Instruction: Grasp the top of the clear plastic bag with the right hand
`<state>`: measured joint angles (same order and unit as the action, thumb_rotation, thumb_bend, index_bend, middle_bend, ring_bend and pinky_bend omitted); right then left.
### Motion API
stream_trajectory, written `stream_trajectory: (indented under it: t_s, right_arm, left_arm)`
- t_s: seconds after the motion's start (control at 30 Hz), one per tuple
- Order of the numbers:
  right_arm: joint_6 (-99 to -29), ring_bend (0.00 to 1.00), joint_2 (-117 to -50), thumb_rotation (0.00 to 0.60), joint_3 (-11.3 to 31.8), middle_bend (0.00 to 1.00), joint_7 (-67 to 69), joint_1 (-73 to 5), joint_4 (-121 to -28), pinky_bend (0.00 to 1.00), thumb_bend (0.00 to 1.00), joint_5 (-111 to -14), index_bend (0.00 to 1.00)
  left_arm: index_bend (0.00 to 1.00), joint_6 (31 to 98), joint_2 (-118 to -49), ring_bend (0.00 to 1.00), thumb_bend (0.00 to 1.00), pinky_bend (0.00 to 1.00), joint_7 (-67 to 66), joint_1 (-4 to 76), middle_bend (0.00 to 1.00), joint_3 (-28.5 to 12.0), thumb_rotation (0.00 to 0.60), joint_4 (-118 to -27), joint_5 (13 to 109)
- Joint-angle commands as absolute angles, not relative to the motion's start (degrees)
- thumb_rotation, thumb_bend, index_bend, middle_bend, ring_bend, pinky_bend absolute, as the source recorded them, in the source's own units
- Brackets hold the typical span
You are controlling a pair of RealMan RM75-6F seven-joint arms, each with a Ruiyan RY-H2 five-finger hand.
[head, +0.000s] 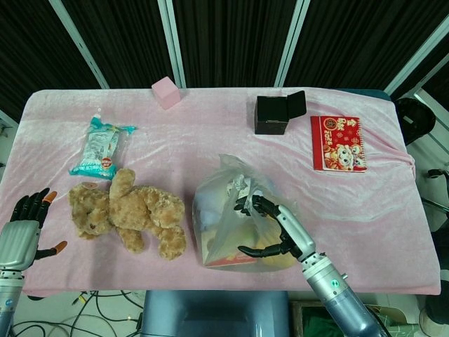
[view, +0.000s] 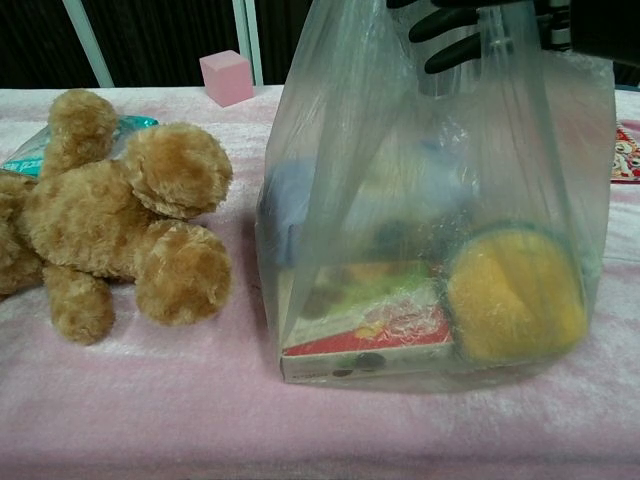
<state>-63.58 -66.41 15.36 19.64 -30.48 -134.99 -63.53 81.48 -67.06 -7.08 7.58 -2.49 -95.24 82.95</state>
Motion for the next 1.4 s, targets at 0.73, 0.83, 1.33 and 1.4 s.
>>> stream_trajectory:
  t_s: [0.73,0.83,1.33,1.4]
  right_arm:
    - [-61.42,0.35,-70.63,0.600,23.74,0.35,18.62,-36.63,-134.99,0.35,0.10,-47.92,0.35]
    - [-55.77,0.36,-67.77,0.600,25.87,0.37,23.10,-37.53,-134.99,0.36,0.10,-43.50,0.36]
    - [-25.88,0.37,-50.23,0.600,41.92,0.38,47.01,-39.94,-134.99,0.37,0.10,-25.66,0.36]
    - [-26.41,0.37,-49.40,0.600,42.70,0.38,47.22,-39.97,-134.99,0.37,0.10,-25.89,0.36]
  left_arm:
    - [0.00,81.35,-67.01,0.00,0.00,0.00,-7.01,7.67,0.00,-2.53,0.600,-95.25,82.76]
    - [0.00,81.28,-67.02,0.00,0.00,0.00,-7.01,7.67,0.00,-2.50,0.600,-95.26,82.73]
    - [0.00,81.13,-66.99,0.00,0.00,0.00,-7.26,7.68,0.00,-2.34,0.600,-95.37,82.71]
    - [0.00,81.10,-66.99,0.00,0.00,0.00,-7.21,7.69,0.00,-2.31,0.600,-95.39,82.74]
